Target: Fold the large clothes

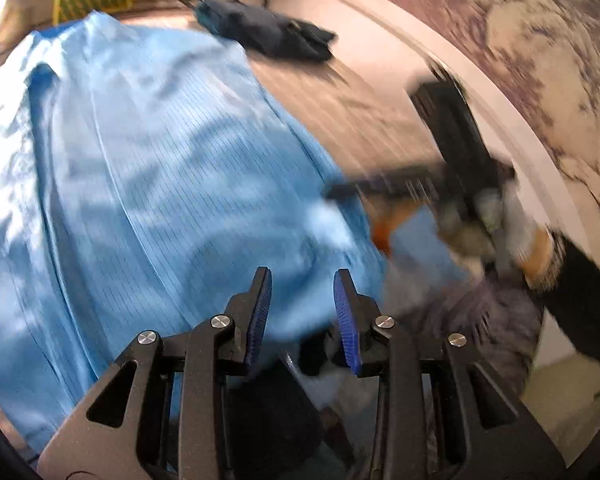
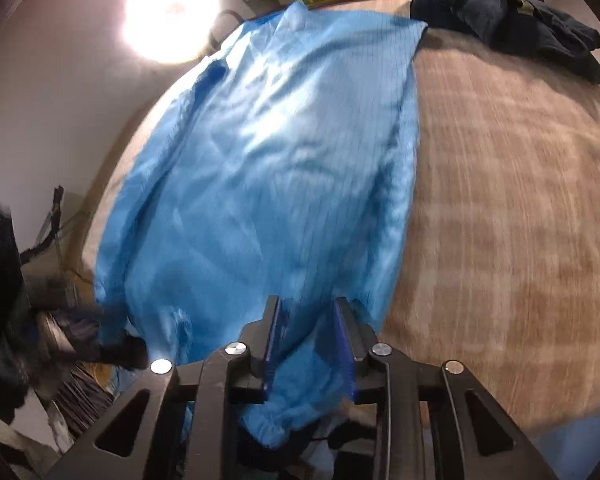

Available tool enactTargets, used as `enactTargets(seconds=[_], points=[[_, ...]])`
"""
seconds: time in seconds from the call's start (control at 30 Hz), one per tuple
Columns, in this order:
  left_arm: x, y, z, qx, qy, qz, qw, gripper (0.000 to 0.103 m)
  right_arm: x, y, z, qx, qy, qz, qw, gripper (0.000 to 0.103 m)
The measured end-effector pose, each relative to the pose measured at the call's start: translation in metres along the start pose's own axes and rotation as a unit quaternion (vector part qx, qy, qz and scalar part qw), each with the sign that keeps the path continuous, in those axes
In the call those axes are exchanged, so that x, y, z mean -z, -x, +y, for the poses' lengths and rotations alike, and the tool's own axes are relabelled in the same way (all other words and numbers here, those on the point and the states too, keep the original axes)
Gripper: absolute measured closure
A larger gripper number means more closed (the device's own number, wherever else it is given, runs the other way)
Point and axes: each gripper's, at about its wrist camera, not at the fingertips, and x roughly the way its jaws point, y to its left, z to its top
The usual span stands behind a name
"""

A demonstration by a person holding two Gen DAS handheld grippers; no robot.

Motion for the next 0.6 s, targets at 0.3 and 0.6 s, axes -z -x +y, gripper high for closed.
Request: enactTargets(seconds=[0.3, 0.6], points=[[-0.011, -0.083, -0.006, 0.017, -0.013, 0.095, 0.9953, 0.071, 0.023, 0.007, 0.002, 0.014, 0.013, 0.006, 1.000, 0.080], [0.031, -0.055, -0.052, 0.026, -0.080, 0.095, 0.9919, 0.071, 0.022, 0.025, -0.011, -0.012, -0.016, -0.030, 0.999, 0.061]])
